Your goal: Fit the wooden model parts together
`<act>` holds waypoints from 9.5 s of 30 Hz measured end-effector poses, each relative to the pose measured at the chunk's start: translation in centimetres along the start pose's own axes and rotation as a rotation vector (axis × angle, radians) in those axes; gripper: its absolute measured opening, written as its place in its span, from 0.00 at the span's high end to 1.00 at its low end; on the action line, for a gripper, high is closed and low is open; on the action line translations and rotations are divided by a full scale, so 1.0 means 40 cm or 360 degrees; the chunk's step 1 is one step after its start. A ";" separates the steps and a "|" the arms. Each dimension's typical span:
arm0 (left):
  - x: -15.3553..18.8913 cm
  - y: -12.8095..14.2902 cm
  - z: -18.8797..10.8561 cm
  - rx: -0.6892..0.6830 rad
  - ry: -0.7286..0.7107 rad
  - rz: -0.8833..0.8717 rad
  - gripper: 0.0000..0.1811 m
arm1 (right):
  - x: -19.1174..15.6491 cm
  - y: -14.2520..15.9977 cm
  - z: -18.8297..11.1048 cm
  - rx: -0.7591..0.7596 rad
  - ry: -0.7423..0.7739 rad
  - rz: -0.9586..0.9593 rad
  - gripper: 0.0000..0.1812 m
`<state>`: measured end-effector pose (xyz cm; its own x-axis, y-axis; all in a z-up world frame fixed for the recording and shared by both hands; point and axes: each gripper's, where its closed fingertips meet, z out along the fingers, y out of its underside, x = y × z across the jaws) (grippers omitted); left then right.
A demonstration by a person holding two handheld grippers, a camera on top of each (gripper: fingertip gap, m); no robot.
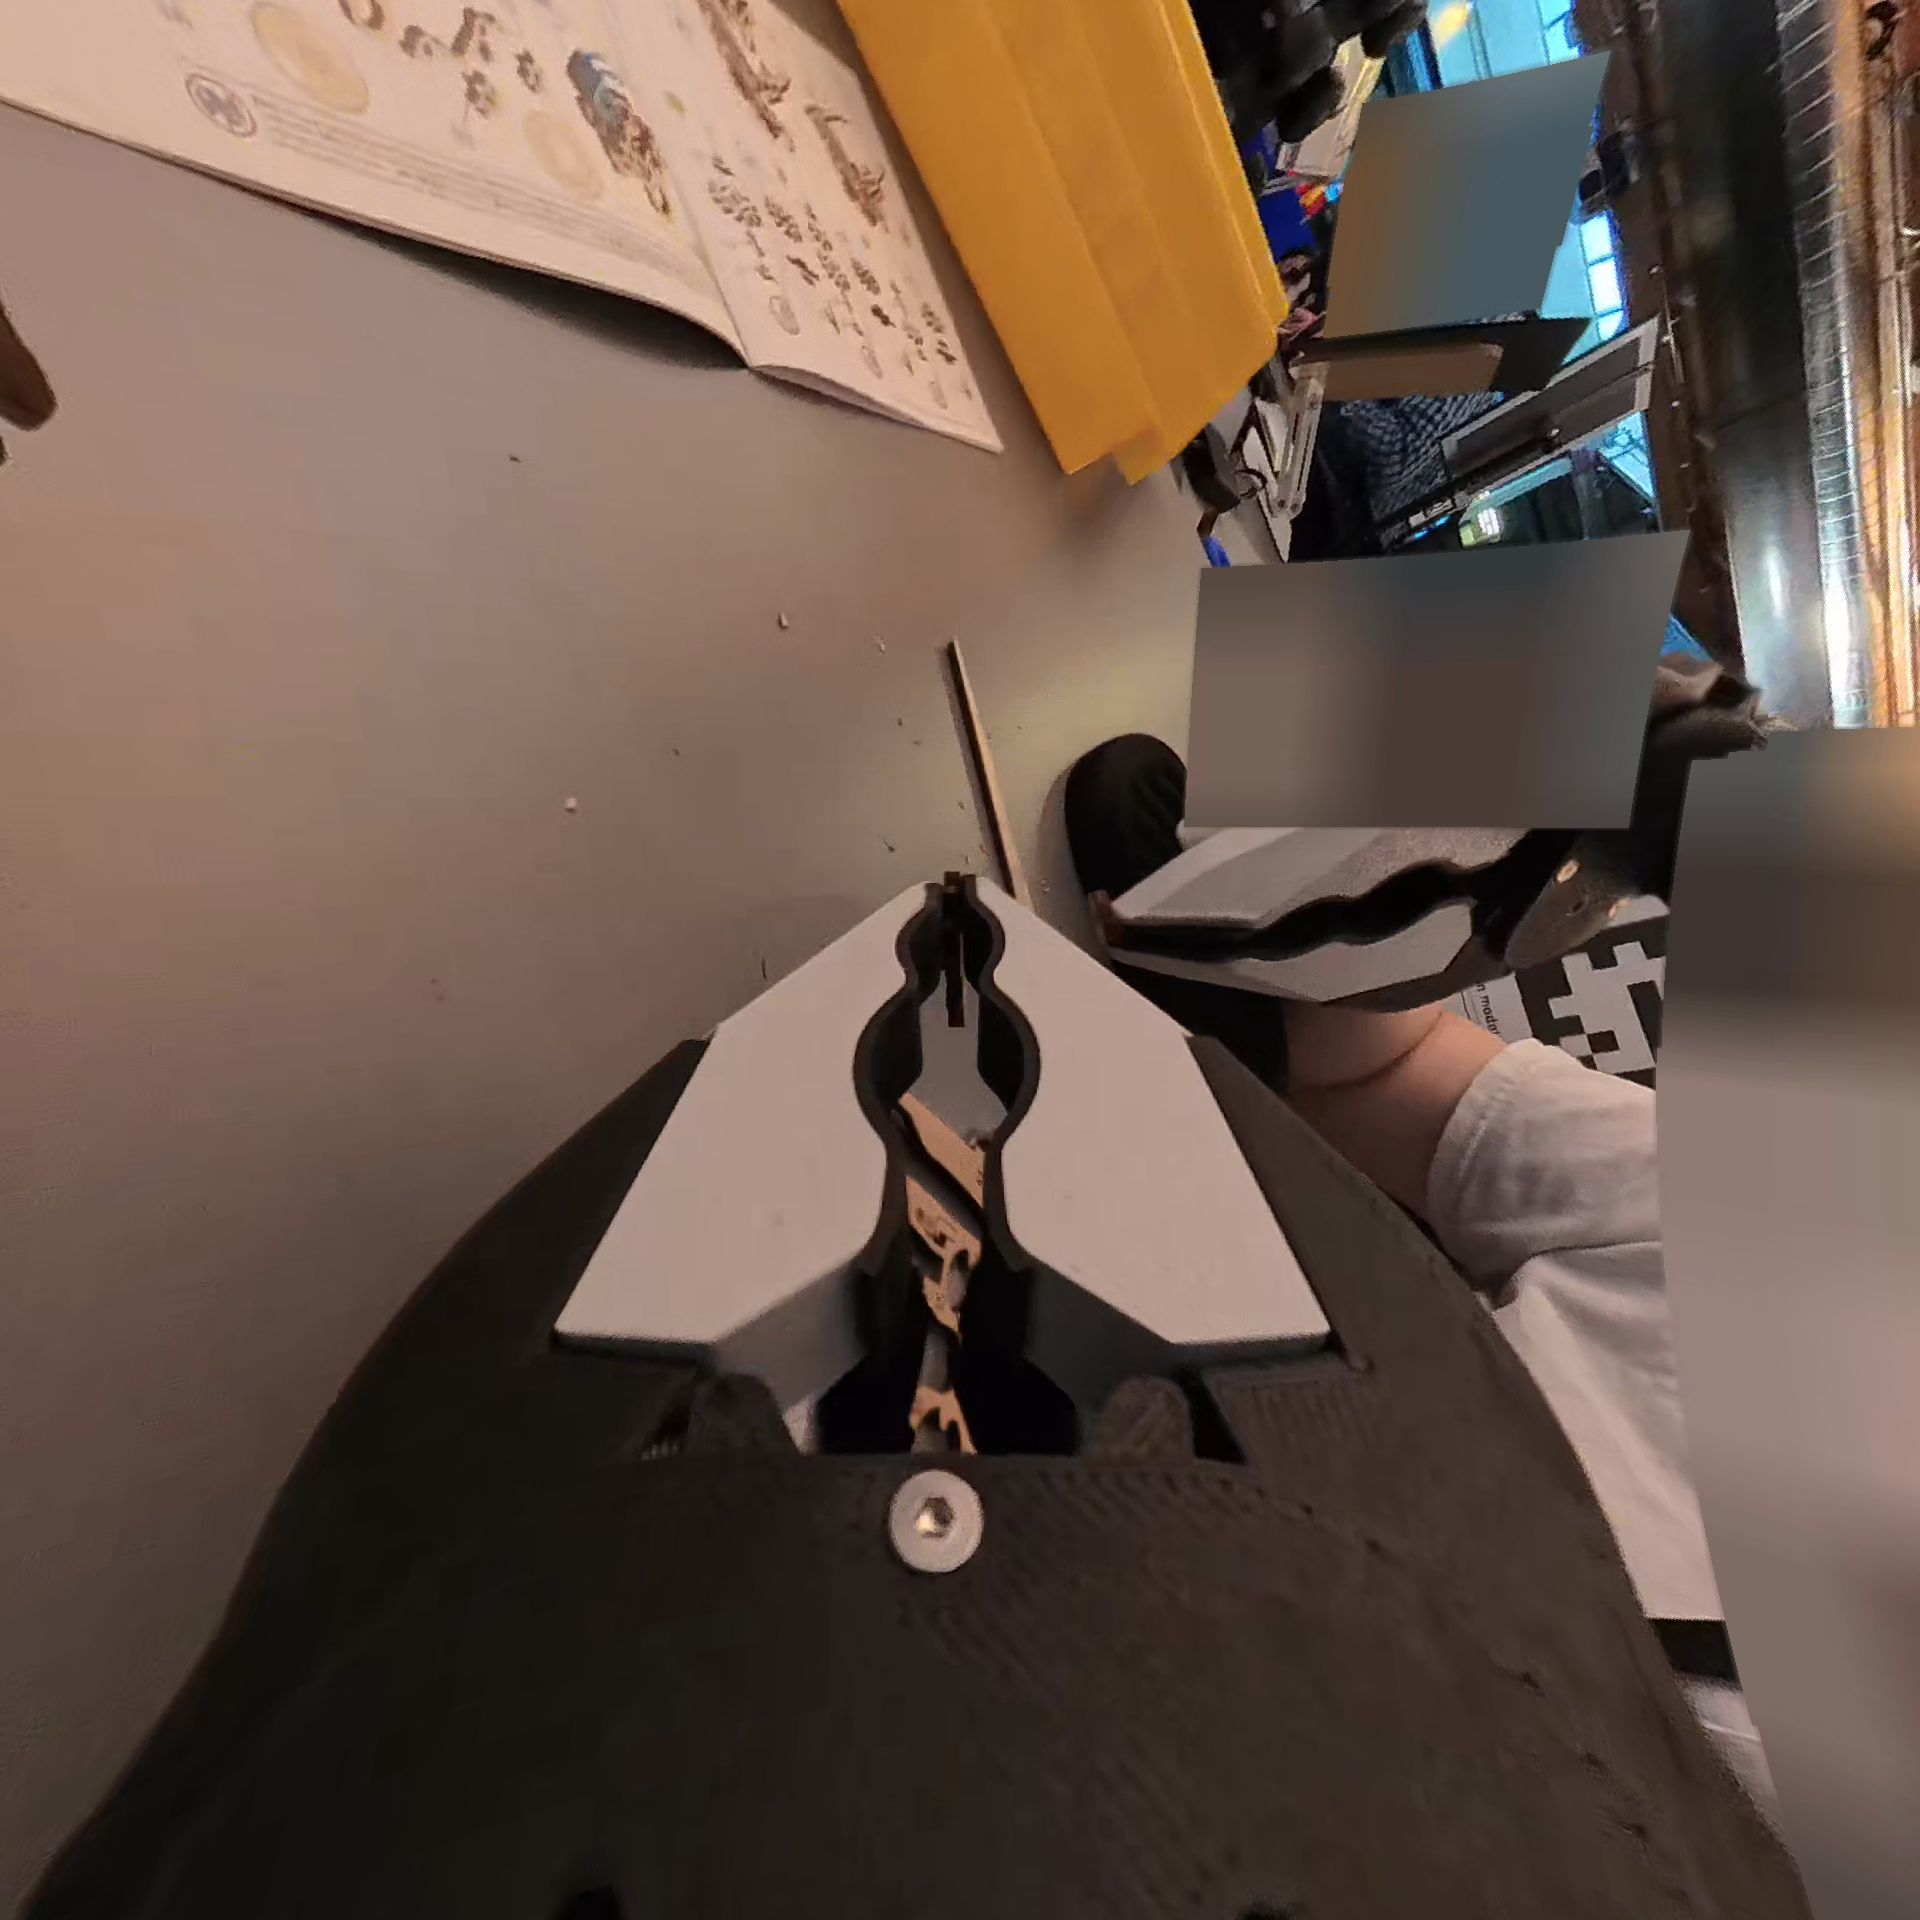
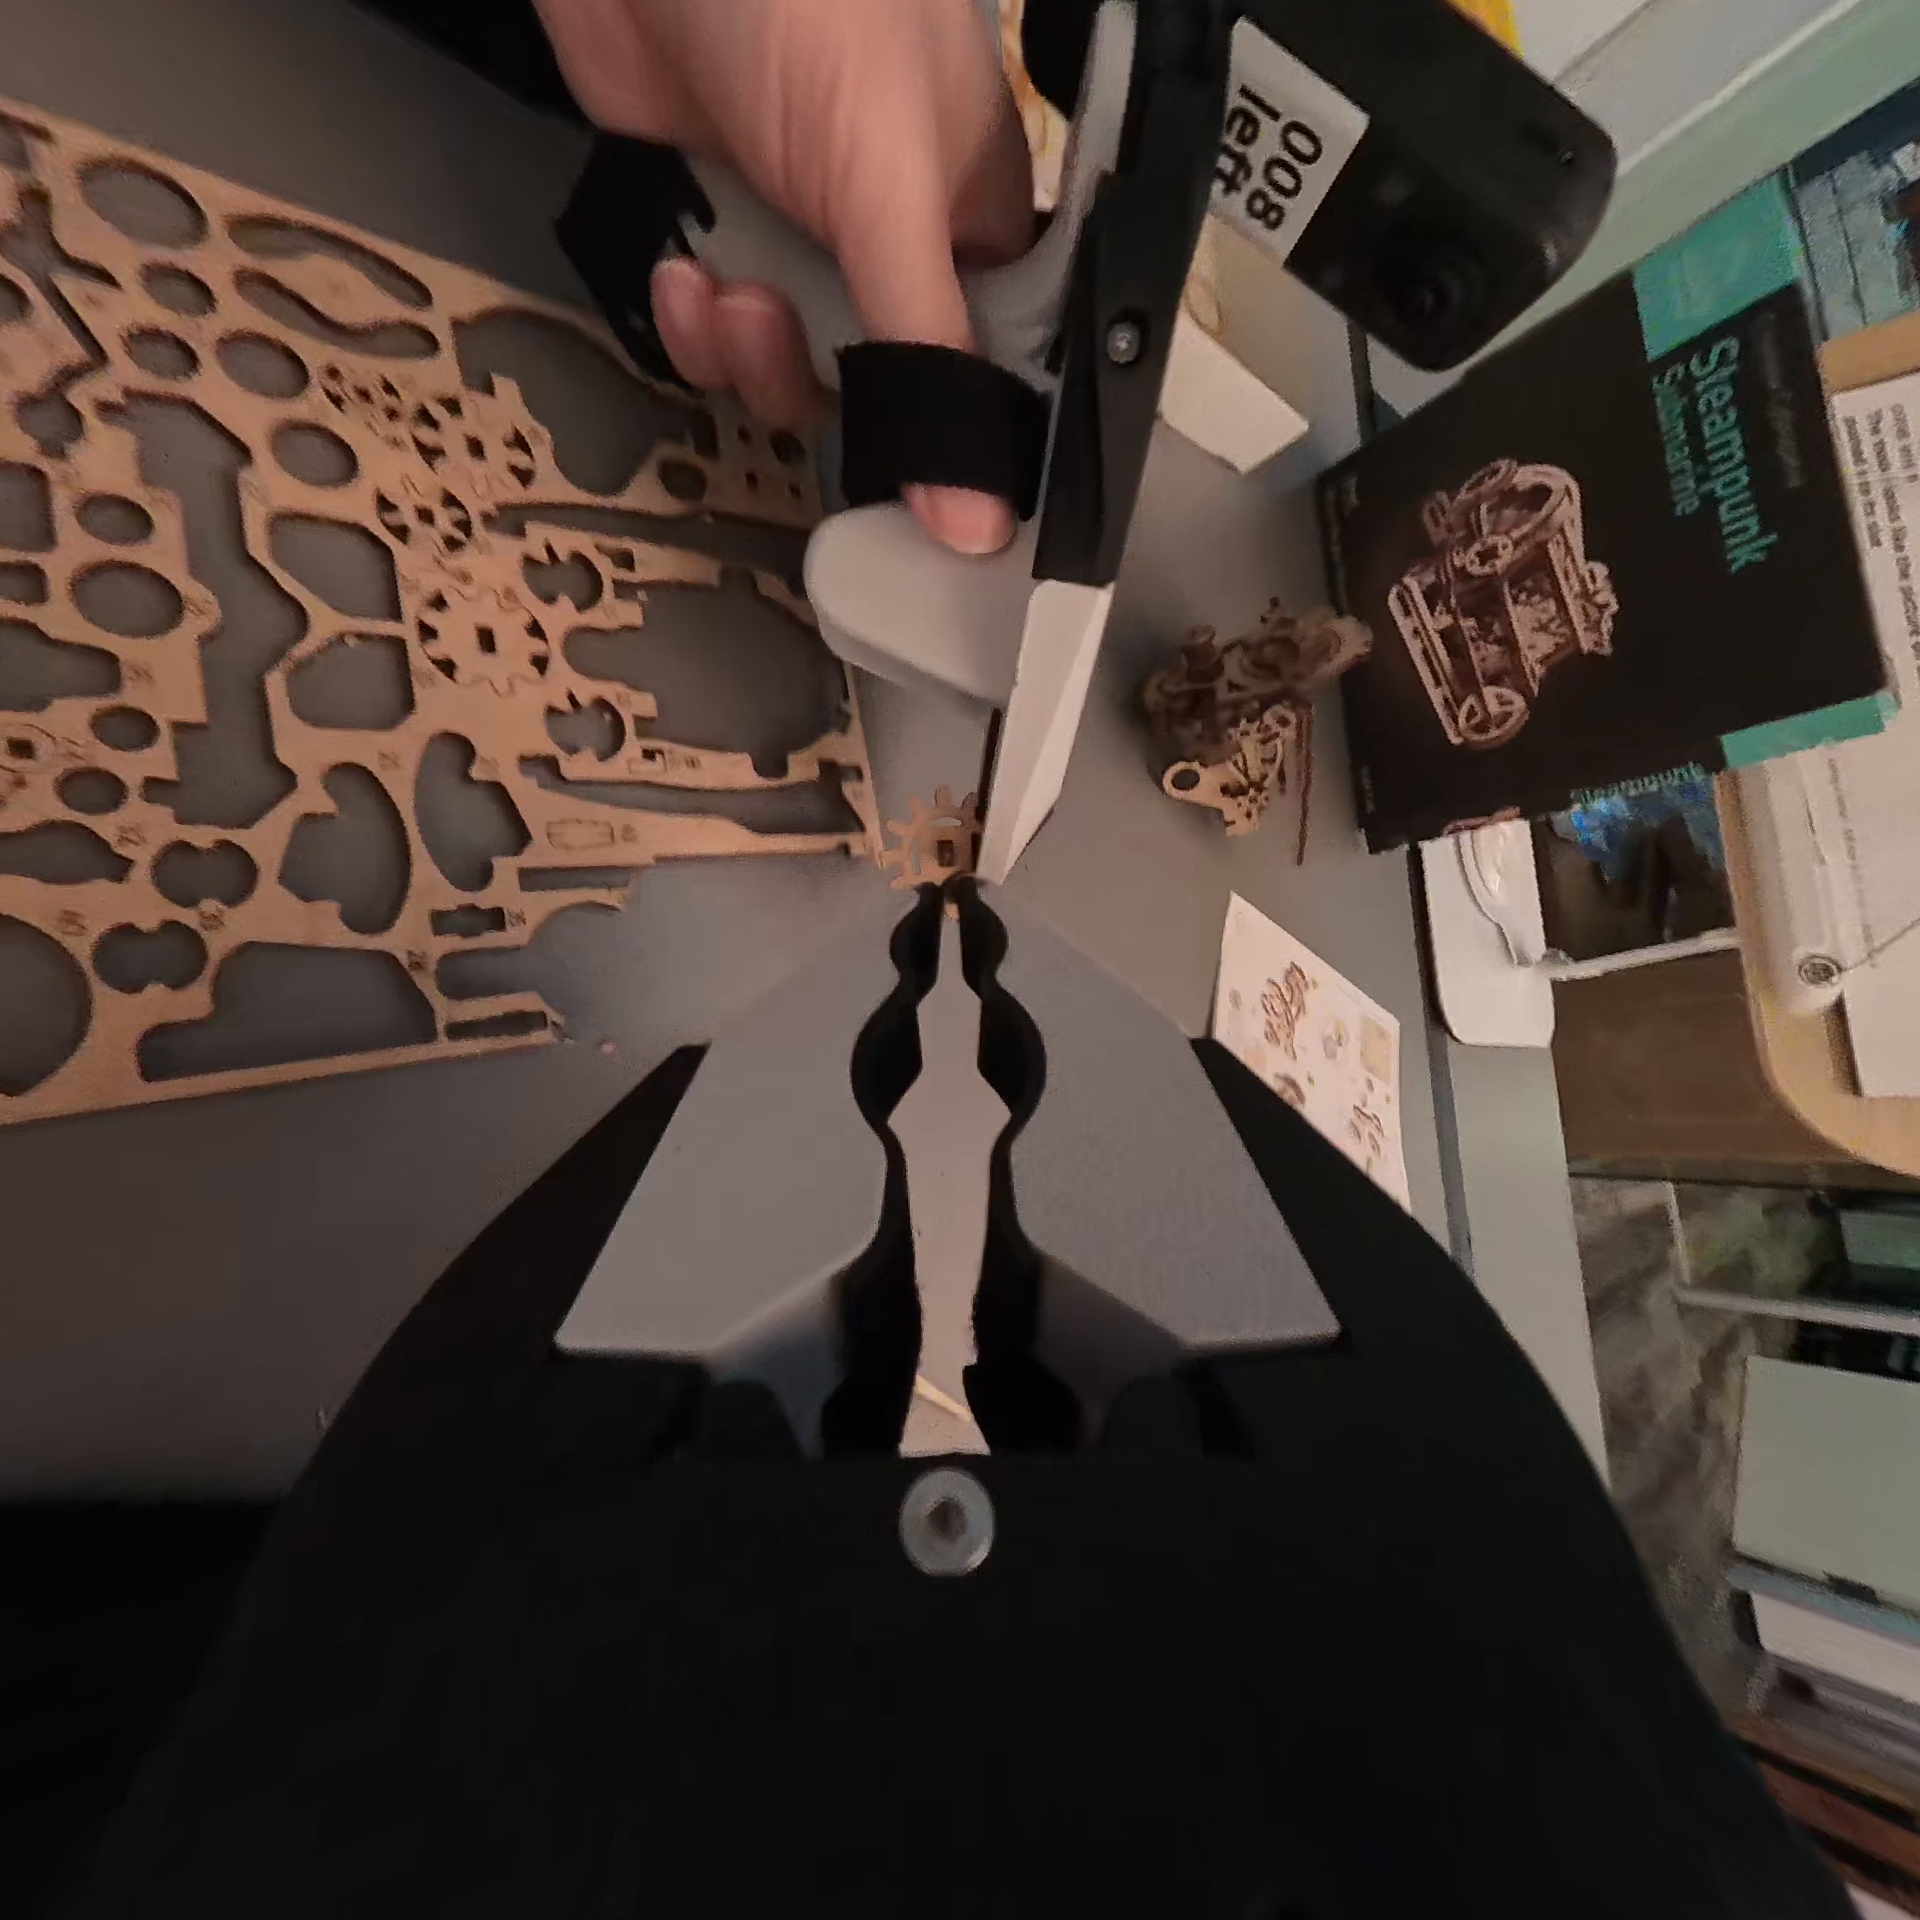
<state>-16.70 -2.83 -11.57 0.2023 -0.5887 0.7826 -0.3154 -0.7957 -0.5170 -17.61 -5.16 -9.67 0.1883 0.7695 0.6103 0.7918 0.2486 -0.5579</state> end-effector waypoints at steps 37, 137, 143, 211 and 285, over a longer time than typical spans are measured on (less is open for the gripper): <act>-0.063 -0.003 0.058 -0.0276 0.0007 -0.0021 0.91 | -0.017 0.101 0.063 -0.0112 -0.0213 -0.0048 0.99; -0.041 0.051 0.047 -0.0525 0.0120 0.0079 0.93 | -0.048 0.087 0.064 0.0410 -0.0745 0.0479 0.95; -0.041 0.051 0.050 -0.0527 0.0105 0.0107 0.94 | -0.046 0.087 0.066 0.0406 -0.0730 0.0470 0.95; -0.053 0.041 0.040 -0.0557 -0.0178 0.0712 0.85 | -0.045 0.090 0.060 0.0391 -0.0665 0.0479 0.95; -0.046 0.049 0.061 -0.0469 -0.0140 0.0482 0.95 | -0.012 0.080 0.049 0.0415 -0.0542 0.0670 1.00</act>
<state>-15.42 -3.65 -14.85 0.1340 -0.8094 0.5717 -0.6215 -0.5180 -0.5877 -16.30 -3.58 -12.85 0.2239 0.9676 0.1164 0.5126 -0.0153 -0.8585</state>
